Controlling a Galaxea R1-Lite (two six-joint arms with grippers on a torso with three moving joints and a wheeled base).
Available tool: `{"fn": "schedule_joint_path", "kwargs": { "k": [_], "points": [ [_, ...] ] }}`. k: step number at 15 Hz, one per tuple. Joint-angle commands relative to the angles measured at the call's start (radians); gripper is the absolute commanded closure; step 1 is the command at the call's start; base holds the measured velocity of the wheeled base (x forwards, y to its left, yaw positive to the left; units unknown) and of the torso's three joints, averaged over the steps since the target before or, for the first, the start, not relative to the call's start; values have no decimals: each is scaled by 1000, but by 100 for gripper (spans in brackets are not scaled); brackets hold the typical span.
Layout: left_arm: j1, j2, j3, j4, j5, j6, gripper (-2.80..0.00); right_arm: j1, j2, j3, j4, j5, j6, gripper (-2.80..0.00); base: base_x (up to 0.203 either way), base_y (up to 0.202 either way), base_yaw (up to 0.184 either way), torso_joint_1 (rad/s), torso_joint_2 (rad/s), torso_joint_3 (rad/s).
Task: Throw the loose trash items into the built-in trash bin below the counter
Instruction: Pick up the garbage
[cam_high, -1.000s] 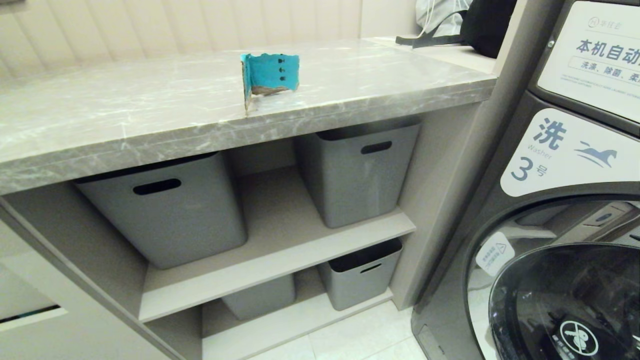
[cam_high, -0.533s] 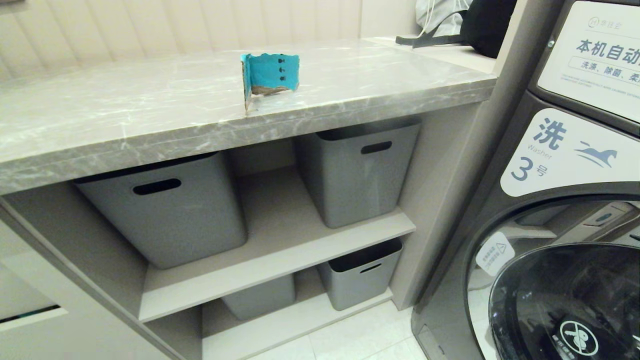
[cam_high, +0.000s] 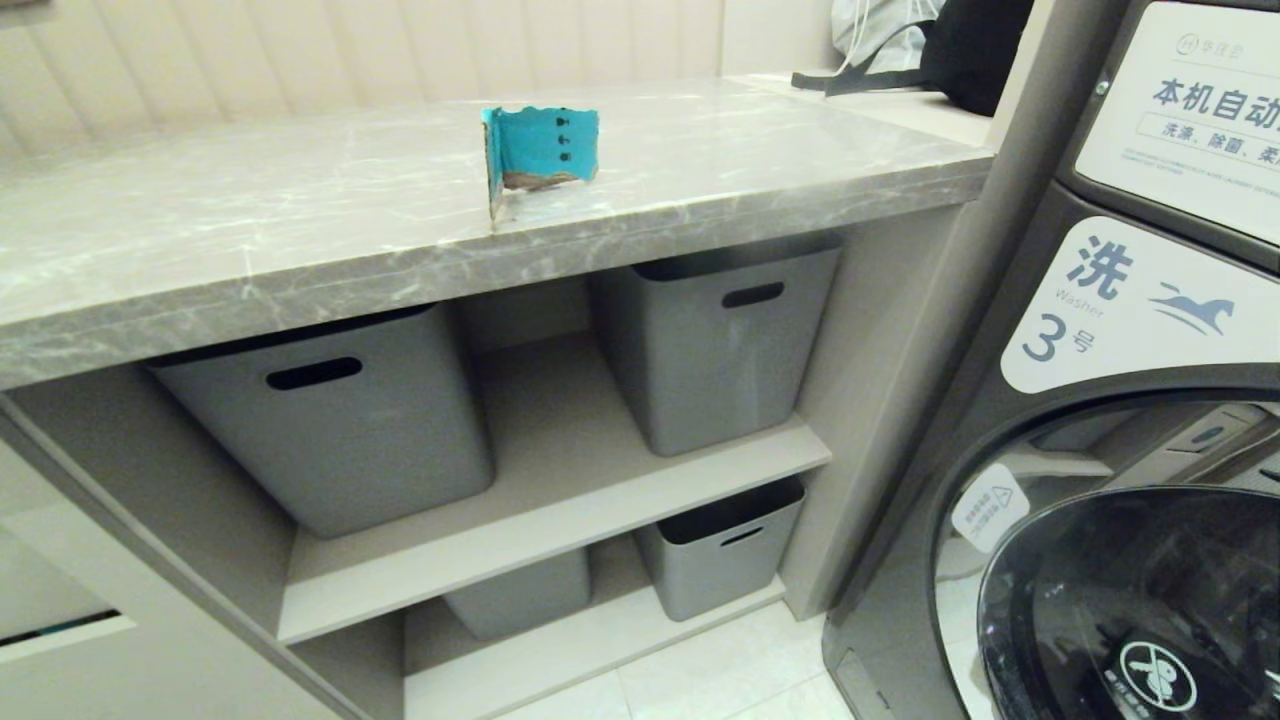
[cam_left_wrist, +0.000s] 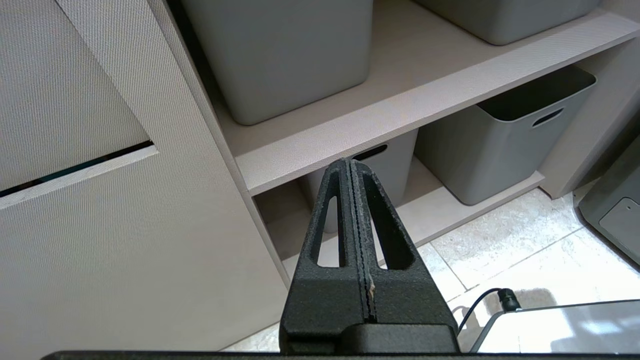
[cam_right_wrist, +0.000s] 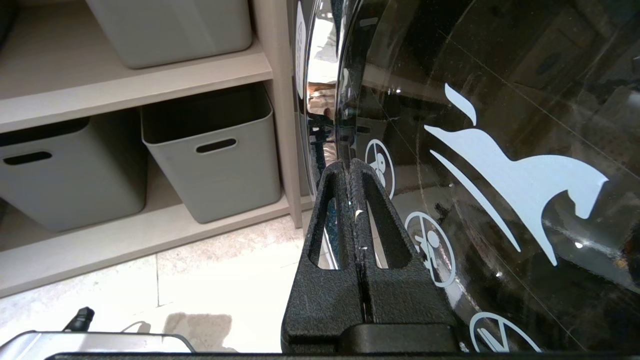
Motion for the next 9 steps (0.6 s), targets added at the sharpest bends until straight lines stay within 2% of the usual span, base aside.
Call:
{"fn": "schedule_joint_path", "kwargs": {
  "k": [1, 4, 9],
  "points": [
    [-1, -2, 2, 0, 0, 1, 0, 0, 0, 0, 0, 1, -3, 0, 0, 0, 0, 0, 0, 0],
    [-1, -2, 2, 0, 0, 1, 0, 0, 0, 0, 0, 1, -4, 0, 0, 0, 0, 90, -252, -184],
    [-1, -2, 2, 0, 0, 1, 0, 0, 0, 0, -2, 1, -4, 0, 0, 0, 0, 158, -439, -274]
  ]
}}
